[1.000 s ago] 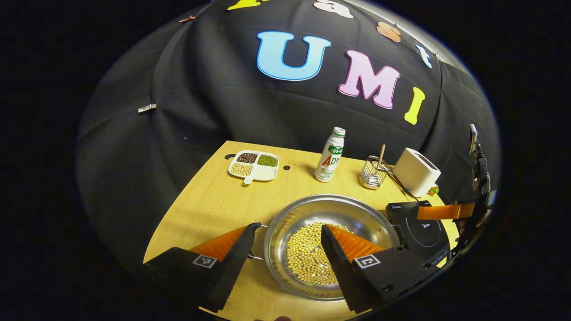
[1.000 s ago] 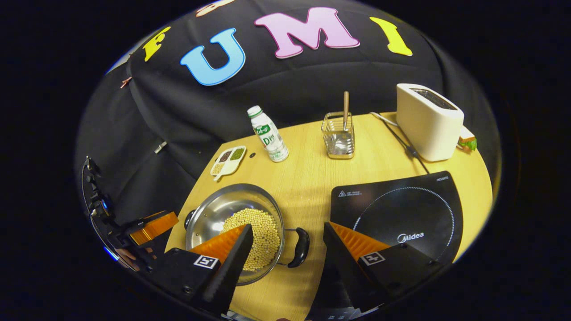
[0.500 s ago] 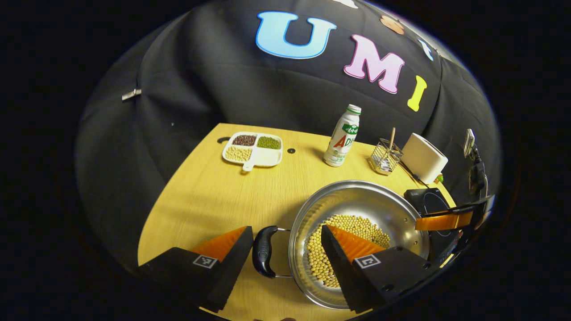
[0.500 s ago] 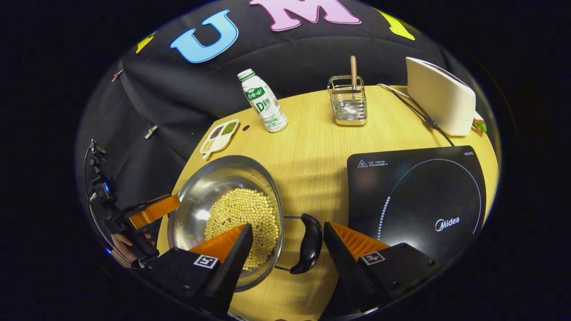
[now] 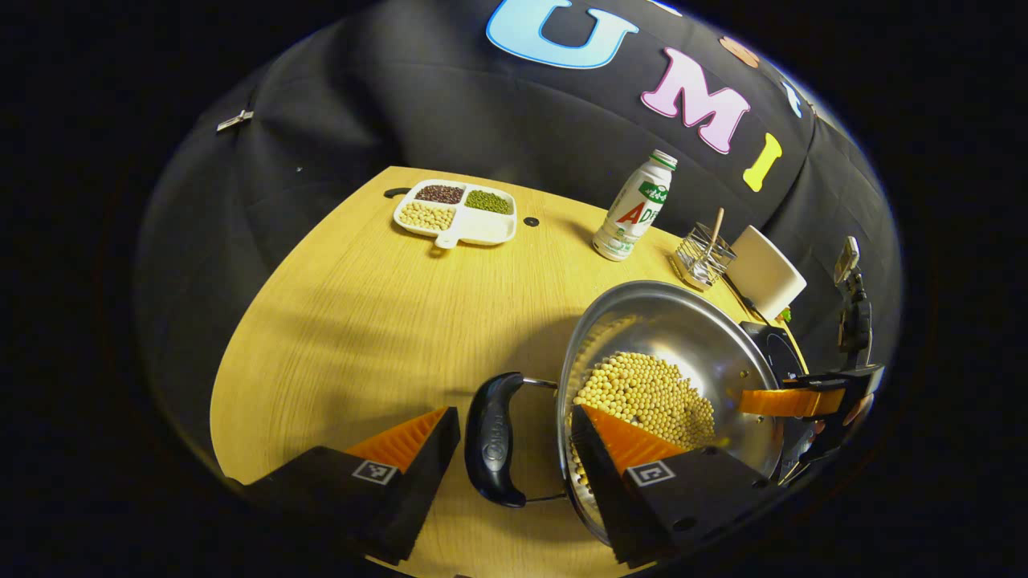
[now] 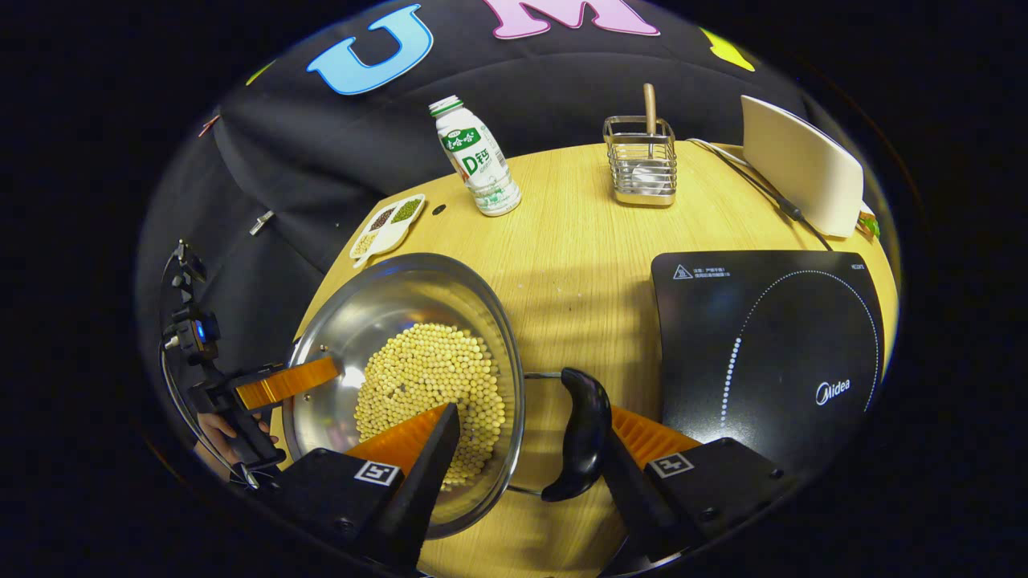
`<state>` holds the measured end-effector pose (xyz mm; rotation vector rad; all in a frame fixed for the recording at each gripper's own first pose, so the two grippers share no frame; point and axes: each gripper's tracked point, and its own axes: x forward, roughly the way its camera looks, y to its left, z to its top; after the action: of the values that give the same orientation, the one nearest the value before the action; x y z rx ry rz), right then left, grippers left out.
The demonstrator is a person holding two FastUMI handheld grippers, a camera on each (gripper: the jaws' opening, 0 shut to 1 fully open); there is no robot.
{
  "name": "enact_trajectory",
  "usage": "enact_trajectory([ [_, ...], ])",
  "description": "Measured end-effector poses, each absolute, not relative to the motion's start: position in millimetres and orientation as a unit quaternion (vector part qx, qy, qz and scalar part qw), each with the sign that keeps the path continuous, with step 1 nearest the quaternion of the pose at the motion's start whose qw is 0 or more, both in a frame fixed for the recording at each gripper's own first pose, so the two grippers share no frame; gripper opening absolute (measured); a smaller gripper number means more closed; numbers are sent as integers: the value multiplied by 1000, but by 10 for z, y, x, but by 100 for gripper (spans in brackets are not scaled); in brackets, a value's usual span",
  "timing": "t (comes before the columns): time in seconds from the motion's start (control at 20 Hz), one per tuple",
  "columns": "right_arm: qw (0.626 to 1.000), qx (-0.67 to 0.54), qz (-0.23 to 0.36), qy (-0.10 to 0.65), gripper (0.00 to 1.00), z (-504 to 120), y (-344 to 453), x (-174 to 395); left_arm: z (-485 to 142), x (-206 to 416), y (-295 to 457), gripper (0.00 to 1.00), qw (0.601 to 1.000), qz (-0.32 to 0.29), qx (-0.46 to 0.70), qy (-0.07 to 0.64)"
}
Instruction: First push the handle of the pot to place it horizontally, then grasp the pot with both hands and set it on the induction cooktop.
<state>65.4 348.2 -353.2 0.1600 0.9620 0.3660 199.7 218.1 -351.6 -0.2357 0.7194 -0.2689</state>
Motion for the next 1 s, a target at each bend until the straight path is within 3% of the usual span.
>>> enact_trajectory([
  [0.05, 869, 67, 170, 459, 97, -3571, 3473, 677, -3508, 2009, 2189, 80, 921, -132, -113, 348],
  [0.1, 871, 58, 168, 457, 93, -3599, 3455, 694, -3499, 2014, 2202, 80, 922, -132, -110, 347],
  [0.2, 871, 56, 165, 460, 78, -3656, 3486, 720, -3480, 2007, 2313, 74, 926, -126, -103, 340],
  [0.3, 875, 48, 154, 456, 75, -3695, 3443, 757, -3504, 2017, 2354, 63, 928, -122, -104, 338],
  [0.35, 877, 48, 152, 454, 65, -3665, 3462, 761, -3469, 1993, 2368, 61, 928, -123, -109, 335],
  [0.55, 877, 43, 155, 453, 63, -3682, 3501, 773, -3496, 1969, 2399, 60, 926, -120, -109, 341],
  [0.6, 877, 47, 153, 453, 67, -3711, 3518, 804, -3506, 1971, 2401, 59, 926, -117, -111, 341],
  [0.65, 877, 47, 153, 453, 59, -3689, 3512, 787, -3495, 1982, 2405, 57, 927, -115, -113, 339],
  [1.0, 878, 34, 159, 451, 59, -3668, 3543, 680, -3434, 1874, 2457, 53, 927, -106, -105, 343],
])
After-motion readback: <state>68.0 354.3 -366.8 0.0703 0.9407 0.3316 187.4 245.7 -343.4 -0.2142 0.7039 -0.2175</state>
